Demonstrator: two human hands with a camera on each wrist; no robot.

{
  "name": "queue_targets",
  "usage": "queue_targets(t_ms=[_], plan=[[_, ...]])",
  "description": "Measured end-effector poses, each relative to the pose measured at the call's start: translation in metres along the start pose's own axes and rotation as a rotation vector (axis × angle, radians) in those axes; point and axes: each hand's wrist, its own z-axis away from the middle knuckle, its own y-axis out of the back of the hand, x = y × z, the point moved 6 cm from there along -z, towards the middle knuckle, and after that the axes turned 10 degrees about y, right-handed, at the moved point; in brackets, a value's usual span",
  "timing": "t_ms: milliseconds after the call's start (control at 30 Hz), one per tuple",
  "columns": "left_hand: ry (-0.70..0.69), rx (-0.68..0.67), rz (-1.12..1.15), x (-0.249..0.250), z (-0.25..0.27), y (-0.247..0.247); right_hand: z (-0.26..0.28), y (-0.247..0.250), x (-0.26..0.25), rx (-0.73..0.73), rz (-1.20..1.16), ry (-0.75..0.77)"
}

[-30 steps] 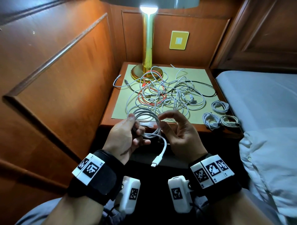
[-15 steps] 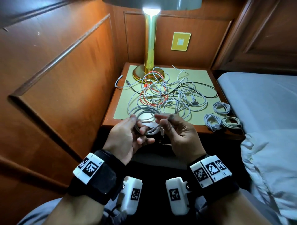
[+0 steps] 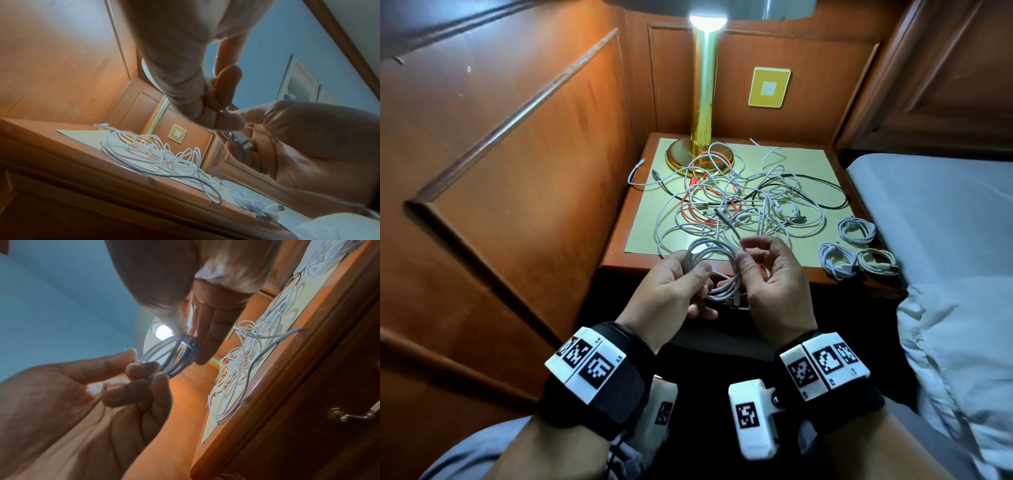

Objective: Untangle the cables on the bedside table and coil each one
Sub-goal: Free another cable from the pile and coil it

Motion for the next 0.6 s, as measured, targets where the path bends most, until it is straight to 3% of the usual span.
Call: queue_targets(t_ms=[267, 500, 600], plan=[[-0.174, 0.106, -0.213, -0.001, -0.002, 0.009, 0.000, -0.013, 0.001, -0.291, 0.017, -0.096], [-0.280, 0.398, -0.454, 0.002, -0.003, 0.028, -0.001, -0.010, -0.003, -0.245, -0.147, -0.116], [-0.264, 0.395, -0.403, 0.002, -0.003, 0.030, -0.001, -0.011, -0.005, -0.240, -0.232, -0.141]])
